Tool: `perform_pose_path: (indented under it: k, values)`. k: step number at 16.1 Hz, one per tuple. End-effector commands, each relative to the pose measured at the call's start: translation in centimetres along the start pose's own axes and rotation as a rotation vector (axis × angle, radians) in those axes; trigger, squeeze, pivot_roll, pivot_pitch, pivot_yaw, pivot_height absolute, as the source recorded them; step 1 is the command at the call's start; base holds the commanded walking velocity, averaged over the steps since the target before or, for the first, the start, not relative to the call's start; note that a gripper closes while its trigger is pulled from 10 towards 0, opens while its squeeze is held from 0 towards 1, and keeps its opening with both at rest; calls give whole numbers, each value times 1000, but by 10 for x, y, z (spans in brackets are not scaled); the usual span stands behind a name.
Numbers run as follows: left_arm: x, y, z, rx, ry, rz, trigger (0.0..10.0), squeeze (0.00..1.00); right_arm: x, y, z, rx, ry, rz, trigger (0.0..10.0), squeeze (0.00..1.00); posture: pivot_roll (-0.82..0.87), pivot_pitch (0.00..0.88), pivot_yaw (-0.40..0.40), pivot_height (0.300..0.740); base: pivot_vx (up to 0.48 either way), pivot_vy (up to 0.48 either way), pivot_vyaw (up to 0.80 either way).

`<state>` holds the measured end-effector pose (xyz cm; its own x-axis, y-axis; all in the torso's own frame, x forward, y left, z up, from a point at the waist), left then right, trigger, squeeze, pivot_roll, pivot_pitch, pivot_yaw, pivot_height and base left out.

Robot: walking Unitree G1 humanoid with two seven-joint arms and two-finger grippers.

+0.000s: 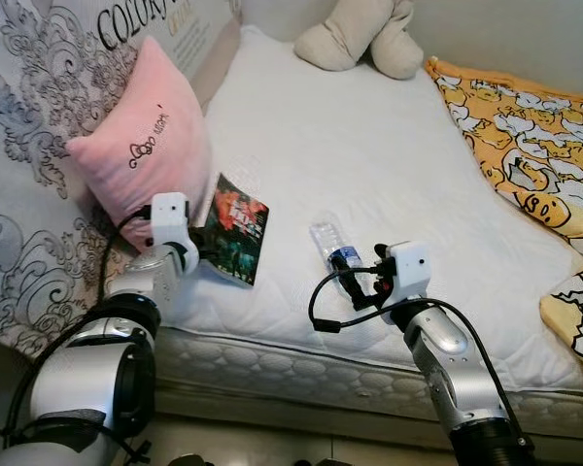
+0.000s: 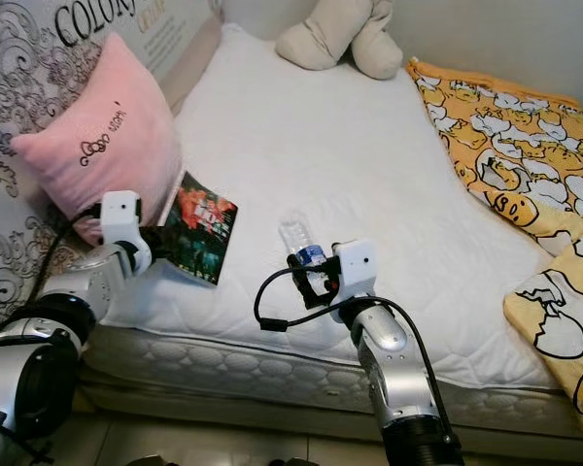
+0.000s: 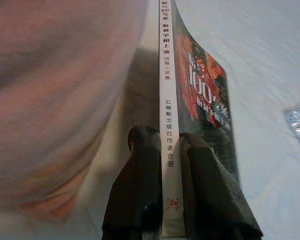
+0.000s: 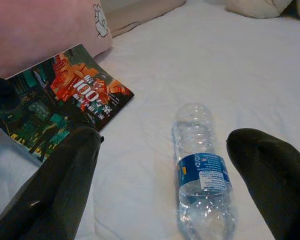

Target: Clean up the room

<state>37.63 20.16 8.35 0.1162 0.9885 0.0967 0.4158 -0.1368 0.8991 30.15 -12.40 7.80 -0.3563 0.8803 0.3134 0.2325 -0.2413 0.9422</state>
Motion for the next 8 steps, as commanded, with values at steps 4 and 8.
perform_pose_path:
  k: [4,8]
  values:
    - [-3,7,2,-39,29,17,10000,0,-1,2,-1,17,7,-12,10000,643,-19,35,-183,740,0,0,0]
    - [-3,14,2,-70,49,150,10000,0,-2,1,-2,26,10,-19,10000,647,-32,35,-190,740,0,0,0]
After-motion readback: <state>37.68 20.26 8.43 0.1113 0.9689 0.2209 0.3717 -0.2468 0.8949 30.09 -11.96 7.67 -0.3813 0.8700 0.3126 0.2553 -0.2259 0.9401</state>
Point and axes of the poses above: a point about 5 cm out from each wrist's last joint towards the gripper, its own z axis pointing out of the wrist towards the gripper, its own y axis along the axis of the wrist's last joint, x = y × z, the point moved 1 cm from there along z, pointing out of the wrist towards the gripper, and after that the axes turned 15 degrees about z, right-handed, at the moved point
